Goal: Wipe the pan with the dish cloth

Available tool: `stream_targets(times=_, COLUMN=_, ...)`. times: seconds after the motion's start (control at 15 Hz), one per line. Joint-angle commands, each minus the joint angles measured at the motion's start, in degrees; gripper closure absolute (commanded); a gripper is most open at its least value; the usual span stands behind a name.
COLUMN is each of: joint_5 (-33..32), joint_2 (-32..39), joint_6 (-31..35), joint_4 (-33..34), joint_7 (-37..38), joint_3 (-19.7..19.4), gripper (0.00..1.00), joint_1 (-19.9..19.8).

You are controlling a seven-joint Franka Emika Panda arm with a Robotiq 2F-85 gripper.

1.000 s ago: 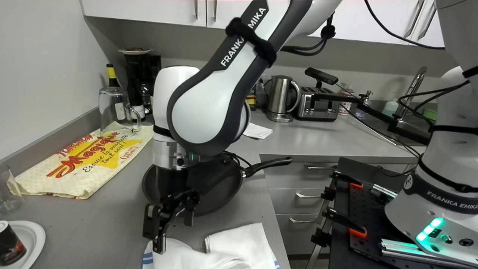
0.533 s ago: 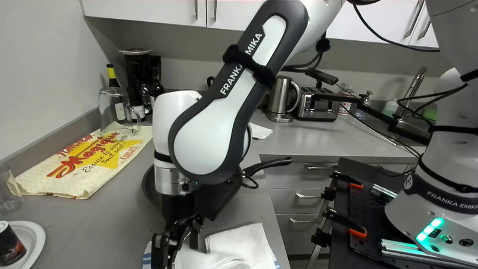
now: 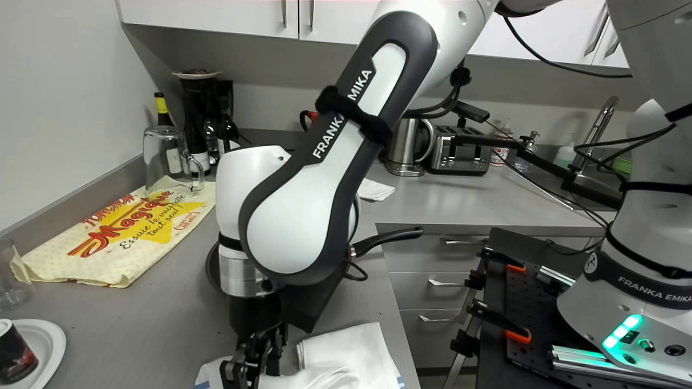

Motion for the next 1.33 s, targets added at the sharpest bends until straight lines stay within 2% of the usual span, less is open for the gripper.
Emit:
stream_targets(times=0.0, joint_5=-0.6, joint_2=1.0, joint_6=-0.4, joint_4=1.9, joint_7=-0.9, joint_3=-0.6, gripper=0.64, joint_1=0.5)
stream_targets(times=0.27, joint_5=-0.6, joint_2=0.5, joint_6=-0.9, joint_4=2.2, joint_7=-1.0, joint_3=-0.7, gripper=0.95, joint_1=0.4)
stream_targets(times=0.33, joint_5=-0.6, joint_2=0.1, joint_6=-1.2, joint_4=2.2, joint_7=-0.9, joint_3=-0.8, gripper=0.99, joint_1=0.4)
stream_targets(times=0.6, joint_5=-0.3, joint_2=-4.5, joint_6=-3.7, joint_4=1.2, joint_7=-0.3, joint_3=-0.6, gripper=0.96, joint_1=-0.3)
stream_targets(times=0.87, joint_5=0.8, joint_2=-12.7, joint_6=-7.7, joint_4=-0.1, joint_7=-0.6, joint_3=-0.1, gripper=0.96, joint_1=-1.7)
stream_targets(times=1.27, joint_5=0.0, joint_2=-21.1, joint_6=-11.4, joint_4=-0.4, joint_7=-1.0, joint_3=-3.3, gripper=0.96, joint_1=-3.2)
